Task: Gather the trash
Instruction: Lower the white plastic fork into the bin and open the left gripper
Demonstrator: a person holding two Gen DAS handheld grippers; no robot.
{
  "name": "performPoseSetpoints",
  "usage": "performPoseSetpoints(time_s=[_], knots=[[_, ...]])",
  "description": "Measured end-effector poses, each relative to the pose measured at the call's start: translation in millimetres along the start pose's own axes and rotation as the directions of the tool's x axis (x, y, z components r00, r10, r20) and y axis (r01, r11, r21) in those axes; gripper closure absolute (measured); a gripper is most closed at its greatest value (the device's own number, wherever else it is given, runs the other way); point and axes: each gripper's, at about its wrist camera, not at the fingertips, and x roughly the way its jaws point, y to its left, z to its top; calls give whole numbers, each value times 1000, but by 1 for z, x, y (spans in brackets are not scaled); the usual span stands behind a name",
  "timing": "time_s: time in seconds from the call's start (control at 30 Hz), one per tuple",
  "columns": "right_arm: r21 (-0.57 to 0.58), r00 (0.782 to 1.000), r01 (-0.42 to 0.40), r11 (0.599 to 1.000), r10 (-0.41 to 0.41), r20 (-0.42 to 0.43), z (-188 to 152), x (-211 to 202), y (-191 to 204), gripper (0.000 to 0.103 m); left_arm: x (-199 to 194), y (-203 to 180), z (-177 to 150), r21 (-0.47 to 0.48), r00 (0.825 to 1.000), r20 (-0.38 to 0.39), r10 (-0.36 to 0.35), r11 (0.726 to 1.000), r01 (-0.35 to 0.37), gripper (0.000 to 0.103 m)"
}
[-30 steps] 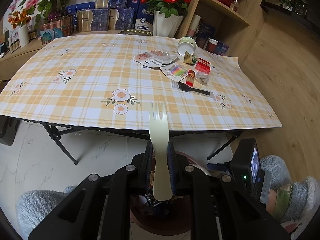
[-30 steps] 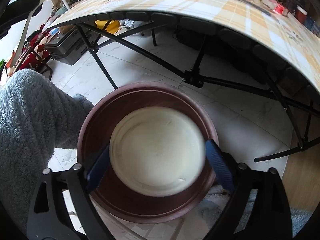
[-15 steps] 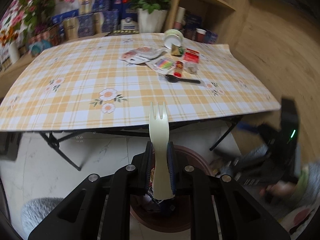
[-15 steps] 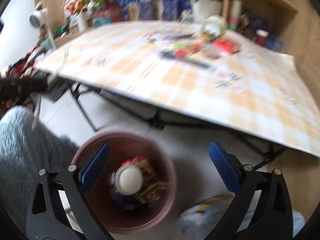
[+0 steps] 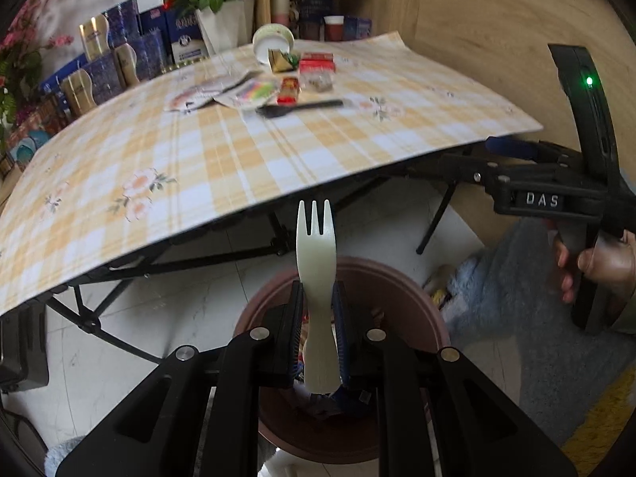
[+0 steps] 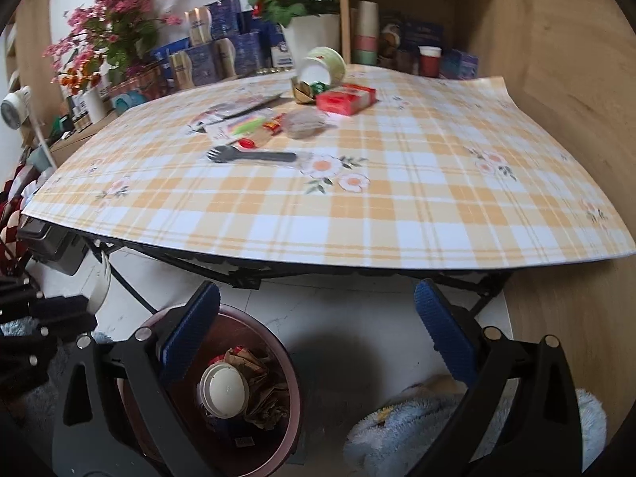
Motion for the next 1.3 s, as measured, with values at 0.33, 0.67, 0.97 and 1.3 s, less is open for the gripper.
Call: performPoseSetpoints(time_s=[0.33, 0.67, 0.97, 1.3], knots=[[6, 1000, 5, 1000, -5, -14, -3, 4, 0, 6, 10, -3, -5, 12, 999, -45, -6, 1000, 7, 88], [6, 1000, 4, 1000, -3, -22, -3, 6, 0, 6, 8, 6, -4, -34, 999, -39, -1, 999, -1, 63], [6, 1000, 4, 1000, -4, -27, -5, 7, 1, 6, -8, 30, -2, -159, 996, 27, 80, 984, -75, 16], [3, 999, 4, 1000, -4, -34, -7, 8, 2, 6, -19, 49, -2, -251, 991, 55, 126, 962, -108, 9]])
